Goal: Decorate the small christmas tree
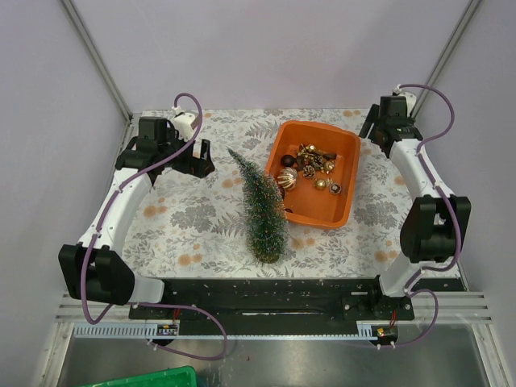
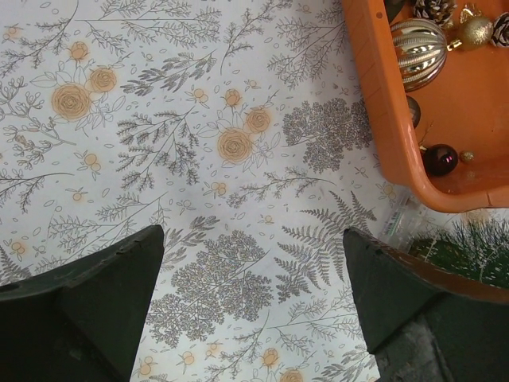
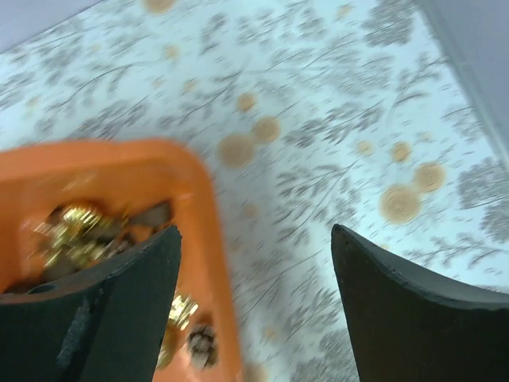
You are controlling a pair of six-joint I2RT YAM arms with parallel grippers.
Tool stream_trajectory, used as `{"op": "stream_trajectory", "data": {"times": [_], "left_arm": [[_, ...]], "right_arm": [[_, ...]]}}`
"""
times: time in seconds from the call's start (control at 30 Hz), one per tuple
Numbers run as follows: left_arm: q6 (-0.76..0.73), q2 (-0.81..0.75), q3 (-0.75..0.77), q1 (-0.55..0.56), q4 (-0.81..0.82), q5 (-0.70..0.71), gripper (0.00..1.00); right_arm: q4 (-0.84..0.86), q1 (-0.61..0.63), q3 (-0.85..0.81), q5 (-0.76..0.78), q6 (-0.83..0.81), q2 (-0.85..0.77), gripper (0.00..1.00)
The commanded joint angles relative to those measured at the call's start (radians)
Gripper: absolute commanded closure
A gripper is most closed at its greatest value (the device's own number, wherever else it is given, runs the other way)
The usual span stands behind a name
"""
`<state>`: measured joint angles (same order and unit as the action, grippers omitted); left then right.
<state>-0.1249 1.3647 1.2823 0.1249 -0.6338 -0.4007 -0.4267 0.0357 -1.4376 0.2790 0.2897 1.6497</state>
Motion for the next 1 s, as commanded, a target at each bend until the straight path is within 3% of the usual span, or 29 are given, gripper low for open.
{"op": "stream_trajectory", "data": {"times": [0.0, 0.23, 0.3, 0.43, 0.63, 0.97], "left_arm": [[0.005, -0.001, 0.022, 0.004, 0.068, -0.040, 0.01], [0.019, 0.007, -0.003, 0.002, 0.095, -0.061, 0.01], [0.015, 0.002, -0.005, 0.002, 0.098, -0.059, 0.01], [0.002, -0.004, -0.027, 0.002, 0.111, -0.047, 0.01], [0.007, 0.002, -0.041, 0.002, 0.118, -0.044, 0.01], [-0.013, -0.007, -0.058, 0.001, 0.120, -0.020, 0.01]], "right_arm": [[0.023, -0.030, -0.079, 0.210, -0.089, 0.134, 0.16], [0.279, -0.100, -0.032, 0.380, -0.099, 0.238, 0.16], [0.281, -0.103, -0.085, 0.490, -0.129, 0.313, 0.15], [0.206, -0.125, -0.216, 0.555, -0.140, 0.433, 0.17], [0.125, -0.148, -0.291, 0.425, -0.023, 0.443, 0.27], [0.184, -0.116, -0.175, 0.120, -0.009, 0.317, 0.26]]}}
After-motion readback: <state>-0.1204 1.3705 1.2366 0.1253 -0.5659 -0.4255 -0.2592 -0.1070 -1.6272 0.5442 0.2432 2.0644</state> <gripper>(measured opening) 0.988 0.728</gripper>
